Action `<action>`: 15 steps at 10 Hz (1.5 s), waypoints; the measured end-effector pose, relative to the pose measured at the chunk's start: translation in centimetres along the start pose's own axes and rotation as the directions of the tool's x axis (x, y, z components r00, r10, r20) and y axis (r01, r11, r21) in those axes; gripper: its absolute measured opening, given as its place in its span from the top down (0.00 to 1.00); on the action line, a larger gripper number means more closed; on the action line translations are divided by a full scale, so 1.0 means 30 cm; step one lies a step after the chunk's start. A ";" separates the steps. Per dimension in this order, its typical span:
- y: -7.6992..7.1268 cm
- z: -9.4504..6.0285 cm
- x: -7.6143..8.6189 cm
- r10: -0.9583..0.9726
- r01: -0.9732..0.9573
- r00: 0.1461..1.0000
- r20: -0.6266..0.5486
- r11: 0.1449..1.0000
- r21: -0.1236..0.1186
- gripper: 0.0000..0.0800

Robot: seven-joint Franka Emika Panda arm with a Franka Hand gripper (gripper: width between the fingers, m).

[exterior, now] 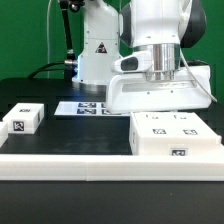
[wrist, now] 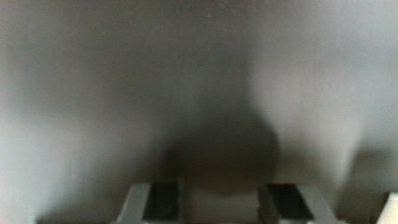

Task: Assemble cabinet

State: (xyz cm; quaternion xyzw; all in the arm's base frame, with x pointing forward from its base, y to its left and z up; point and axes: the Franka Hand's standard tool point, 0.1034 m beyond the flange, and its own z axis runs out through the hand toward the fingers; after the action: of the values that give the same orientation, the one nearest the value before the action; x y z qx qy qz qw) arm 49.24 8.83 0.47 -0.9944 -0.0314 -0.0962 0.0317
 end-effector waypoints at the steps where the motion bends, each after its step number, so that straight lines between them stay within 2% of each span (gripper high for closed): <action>1: 0.000 0.000 0.000 -0.001 0.001 1.000 0.000 1.000 0.000 0.87; 2: 0.000 0.000 0.000 -0.001 0.001 1.000 0.000 1.000 0.000 0.97; 6: -0.004 -0.007 0.000 -0.005 0.005 1.000 0.003 1.000 0.001 1.00; 8: -0.024 -0.086 0.015 -0.017 0.017 1.000 -0.008 1.000 0.005 1.00; 11: -0.035 -0.177 0.047 -0.052 0.052 0.999 -0.009 0.999 0.008 1.00; 15: -0.034 -0.167 0.042 -0.051 0.051 0.999 -0.008 0.999 0.007 1.00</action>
Offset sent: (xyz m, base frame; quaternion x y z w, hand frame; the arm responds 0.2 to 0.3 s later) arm 0.0000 0.0000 0.0000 0.0000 0.0000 0.0000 1.0000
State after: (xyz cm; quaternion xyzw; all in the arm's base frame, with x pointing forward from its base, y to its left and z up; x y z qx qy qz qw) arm 49.46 9.58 5.69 -0.9927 -0.0572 -0.1010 0.0331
